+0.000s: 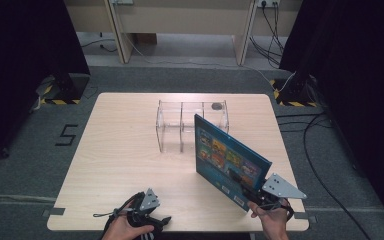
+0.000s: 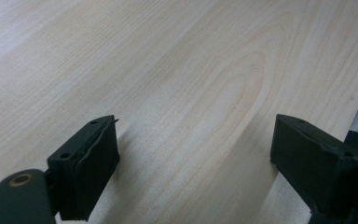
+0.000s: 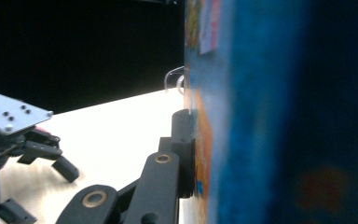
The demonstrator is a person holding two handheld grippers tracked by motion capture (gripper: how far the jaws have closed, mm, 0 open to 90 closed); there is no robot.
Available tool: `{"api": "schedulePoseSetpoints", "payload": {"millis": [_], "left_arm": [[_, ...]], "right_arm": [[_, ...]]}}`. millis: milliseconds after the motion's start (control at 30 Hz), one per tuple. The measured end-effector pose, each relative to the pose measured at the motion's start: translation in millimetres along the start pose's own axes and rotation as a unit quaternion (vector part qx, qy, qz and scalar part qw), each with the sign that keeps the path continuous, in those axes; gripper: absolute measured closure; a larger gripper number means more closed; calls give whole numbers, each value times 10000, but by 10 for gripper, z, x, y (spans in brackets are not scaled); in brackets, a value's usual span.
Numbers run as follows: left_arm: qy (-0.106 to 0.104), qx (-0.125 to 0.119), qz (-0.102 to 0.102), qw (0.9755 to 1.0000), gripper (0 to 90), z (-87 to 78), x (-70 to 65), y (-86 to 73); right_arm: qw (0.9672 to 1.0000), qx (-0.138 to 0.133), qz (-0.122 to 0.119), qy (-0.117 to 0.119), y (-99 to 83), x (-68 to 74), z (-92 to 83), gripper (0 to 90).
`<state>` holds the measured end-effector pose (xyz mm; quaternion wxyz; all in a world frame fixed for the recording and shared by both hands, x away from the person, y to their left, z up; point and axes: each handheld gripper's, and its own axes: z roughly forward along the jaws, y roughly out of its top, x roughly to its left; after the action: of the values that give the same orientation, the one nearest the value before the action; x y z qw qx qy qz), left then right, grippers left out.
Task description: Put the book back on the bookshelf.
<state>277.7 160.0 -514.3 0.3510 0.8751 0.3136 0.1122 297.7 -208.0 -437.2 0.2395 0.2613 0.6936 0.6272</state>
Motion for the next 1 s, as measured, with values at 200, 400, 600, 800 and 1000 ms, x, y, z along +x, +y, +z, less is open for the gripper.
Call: {"api": "schedulePoseSetpoints", "payload": {"millis": [200, 400, 600, 800, 1000], "left_arm": [[-19, 3, 20, 10000, 141, 0, -9, 0], [-21, 0, 37, 10000, 141, 1, -7, 1], [-22, -16, 34, 10000, 140, 3, -8, -1], [-29, -18, 36, 10000, 140, 4, -7, 0], [-28, -23, 36, 10000, 140, 5, -7, 0]], "right_arm": [[9994, -144, 120, -282, 50, -64, -67, 825], [9985, -226, 114, -484, 95, -129, -118, 826], [9969, -287, 194, -707, 127, -233, -130, 826], [9948, -370, 256, -908, 168, -317, -49, 826], [9933, -414, 280, -1044, 217, -352, 66, 826]]}}
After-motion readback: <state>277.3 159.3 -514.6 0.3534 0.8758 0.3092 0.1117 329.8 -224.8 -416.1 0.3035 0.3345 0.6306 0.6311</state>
